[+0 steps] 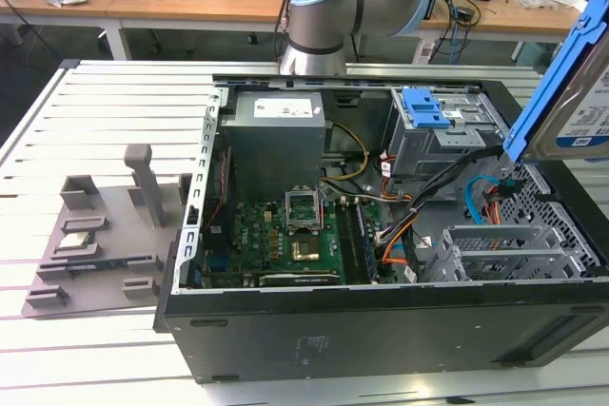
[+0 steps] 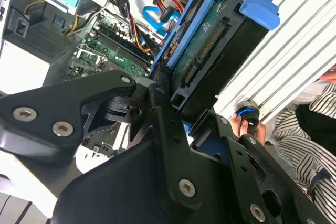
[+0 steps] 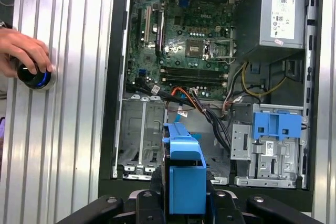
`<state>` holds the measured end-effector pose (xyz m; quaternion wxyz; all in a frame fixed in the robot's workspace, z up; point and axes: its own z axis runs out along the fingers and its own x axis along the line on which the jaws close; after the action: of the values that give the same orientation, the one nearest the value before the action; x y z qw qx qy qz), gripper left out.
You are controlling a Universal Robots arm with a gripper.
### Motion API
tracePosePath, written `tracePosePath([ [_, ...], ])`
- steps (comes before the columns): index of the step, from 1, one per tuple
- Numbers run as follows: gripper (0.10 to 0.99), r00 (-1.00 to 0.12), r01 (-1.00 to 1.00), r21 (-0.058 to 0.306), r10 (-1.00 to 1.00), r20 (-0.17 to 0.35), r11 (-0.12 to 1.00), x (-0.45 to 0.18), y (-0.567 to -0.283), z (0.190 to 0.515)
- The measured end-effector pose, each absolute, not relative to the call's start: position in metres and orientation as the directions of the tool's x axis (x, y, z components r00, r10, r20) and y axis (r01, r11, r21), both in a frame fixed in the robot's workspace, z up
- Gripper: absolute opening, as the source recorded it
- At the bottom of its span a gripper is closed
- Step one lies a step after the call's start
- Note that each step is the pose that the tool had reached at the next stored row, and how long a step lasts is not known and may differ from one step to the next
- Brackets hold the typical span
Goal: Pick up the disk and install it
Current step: 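Pick up the disk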
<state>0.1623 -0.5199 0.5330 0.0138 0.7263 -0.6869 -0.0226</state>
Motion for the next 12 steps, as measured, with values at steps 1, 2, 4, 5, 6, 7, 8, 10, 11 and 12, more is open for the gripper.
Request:
tracePosePath([
  [1,0.369,0.055,-0.997,0.051,-0.998,-0.014,-0.056,0.162,-0.521,0.533],
  [2,0.369,0.055,-0.997,0.051,-0.998,-0.014,-0.056,0.162,-0.524,0.533],
  [4,0.369,0.055,-0.997,0.051,-0.998,-0.014,-0.056,0.162,-0.526,0.532],
  [5,0.369,0.055,-0.997,0.051,-0.998,-0.014,-0.056,0.161,-0.528,0.532],
  [6,0.369,0.055,-0.997,0.051,-0.998,-0.014,-0.056,0.161,-0.529,0.532],
  [7,0.369,0.055,-0.997,0.051,-0.998,-0.014,-0.056,0.161,-0.530,0.532],
  [8,0.369,0.055,-0.997,0.051,-0.998,-0.014,-0.056,0.161,-0.531,0.532],
  [10,0.369,0.055,-0.997,0.051,-0.998,-0.014,-0.056,0.161,-0.533,0.532],
  [11,0.369,0.055,-0.997,0.051,-0.998,-0.014,-0.056,0.161,-0.534,0.531],
  [12,0.369,0.055,-0.997,0.051,-0.998,-0.014,-0.056,0.161,-0.535,0.531],
])
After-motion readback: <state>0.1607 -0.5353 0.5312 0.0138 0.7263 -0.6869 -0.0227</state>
